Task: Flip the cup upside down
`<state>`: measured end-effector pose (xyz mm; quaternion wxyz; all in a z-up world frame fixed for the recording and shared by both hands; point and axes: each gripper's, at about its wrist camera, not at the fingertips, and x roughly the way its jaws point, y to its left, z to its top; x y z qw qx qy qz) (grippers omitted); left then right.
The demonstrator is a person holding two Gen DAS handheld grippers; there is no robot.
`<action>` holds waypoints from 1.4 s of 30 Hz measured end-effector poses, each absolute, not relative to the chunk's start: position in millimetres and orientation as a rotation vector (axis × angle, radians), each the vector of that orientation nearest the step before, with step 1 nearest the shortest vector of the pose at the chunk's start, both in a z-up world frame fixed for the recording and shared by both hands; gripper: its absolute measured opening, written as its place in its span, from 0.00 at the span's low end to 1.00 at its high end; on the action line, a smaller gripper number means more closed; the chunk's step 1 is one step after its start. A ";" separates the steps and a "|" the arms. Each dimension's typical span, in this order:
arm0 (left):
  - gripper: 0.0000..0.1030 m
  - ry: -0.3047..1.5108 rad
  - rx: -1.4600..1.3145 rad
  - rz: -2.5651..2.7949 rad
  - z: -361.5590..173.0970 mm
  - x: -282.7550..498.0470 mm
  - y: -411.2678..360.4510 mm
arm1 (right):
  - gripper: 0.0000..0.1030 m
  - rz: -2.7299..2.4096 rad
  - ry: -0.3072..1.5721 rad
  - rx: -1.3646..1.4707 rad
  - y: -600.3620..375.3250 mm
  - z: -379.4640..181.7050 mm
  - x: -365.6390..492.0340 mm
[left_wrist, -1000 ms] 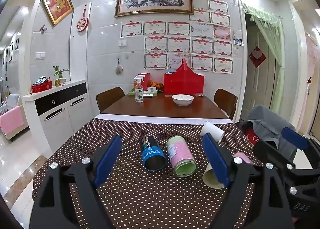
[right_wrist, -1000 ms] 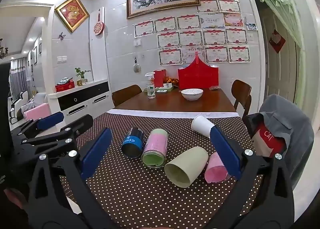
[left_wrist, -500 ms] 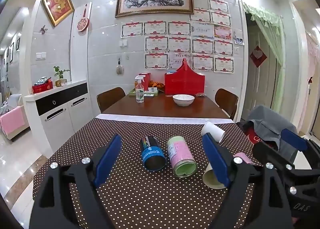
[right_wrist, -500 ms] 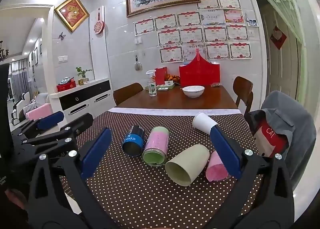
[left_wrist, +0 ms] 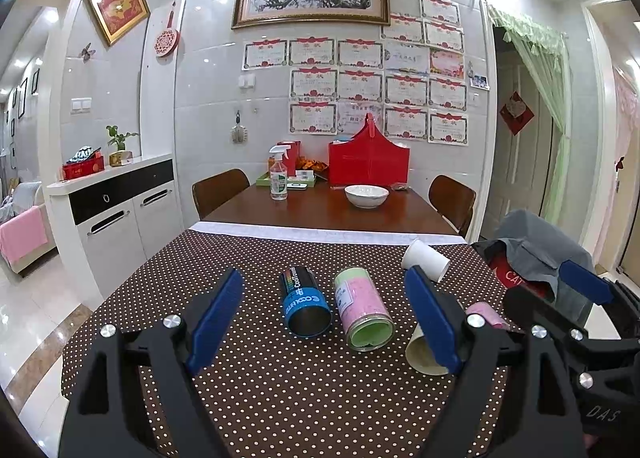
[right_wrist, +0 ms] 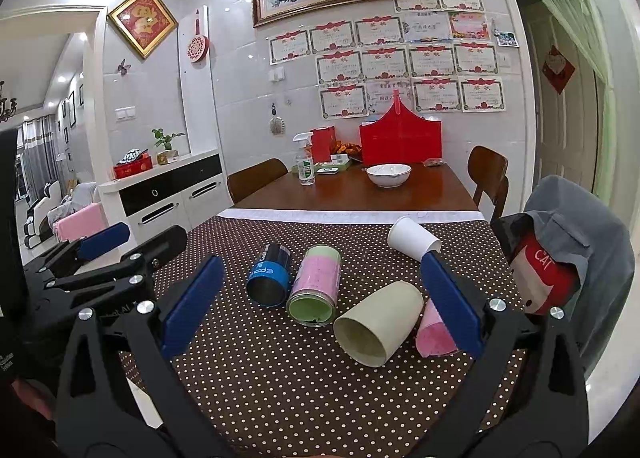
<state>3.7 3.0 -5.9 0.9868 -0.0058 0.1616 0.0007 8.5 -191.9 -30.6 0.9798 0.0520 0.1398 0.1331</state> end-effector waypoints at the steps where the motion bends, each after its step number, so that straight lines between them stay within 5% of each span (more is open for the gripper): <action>1: 0.80 0.325 -0.013 0.000 -5.6 4.2 3.4 | 0.94 0.268 0.283 0.104 -191.6 -30.3 9.0; 42: 0.80 0.323 -0.018 -0.003 -2.8 4.2 7.3 | 0.94 0.277 0.314 0.098 -188.5 -20.9 10.8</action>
